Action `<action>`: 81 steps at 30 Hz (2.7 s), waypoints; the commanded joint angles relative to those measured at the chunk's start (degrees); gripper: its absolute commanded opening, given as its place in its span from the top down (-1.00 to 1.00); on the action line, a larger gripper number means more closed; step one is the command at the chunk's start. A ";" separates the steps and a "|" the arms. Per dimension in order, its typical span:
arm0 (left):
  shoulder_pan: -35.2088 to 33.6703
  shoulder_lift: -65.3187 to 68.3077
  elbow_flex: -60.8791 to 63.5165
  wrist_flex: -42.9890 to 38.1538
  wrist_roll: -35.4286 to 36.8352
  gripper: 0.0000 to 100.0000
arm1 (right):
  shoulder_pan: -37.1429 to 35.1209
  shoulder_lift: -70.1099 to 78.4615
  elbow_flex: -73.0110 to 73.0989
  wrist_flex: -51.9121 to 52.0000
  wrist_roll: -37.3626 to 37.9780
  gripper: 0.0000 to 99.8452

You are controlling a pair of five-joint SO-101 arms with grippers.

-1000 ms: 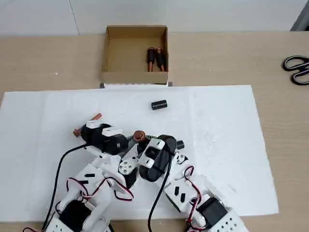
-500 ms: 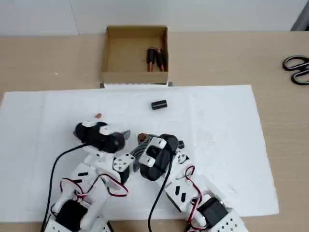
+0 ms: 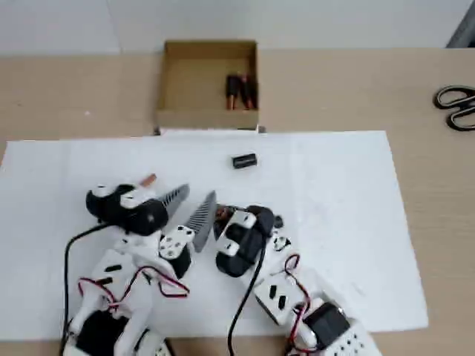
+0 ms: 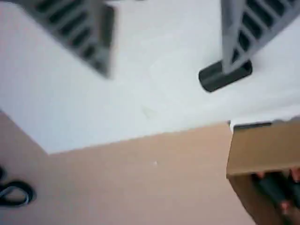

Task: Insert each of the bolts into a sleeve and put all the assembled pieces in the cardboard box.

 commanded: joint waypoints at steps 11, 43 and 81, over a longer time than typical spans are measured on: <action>-13.80 -0.35 6.90 6.59 -4.57 0.99 | 7.60 -0.75 0.79 -1.36 0.00 1.00; -22.15 -0.35 18.15 -1.49 -1.76 0.98 | 22.11 -0.84 0.26 -1.45 -11.43 1.00; -22.15 -0.35 18.15 -1.49 -1.67 0.98 | 22.90 16.31 -28.04 9.89 -20.57 1.00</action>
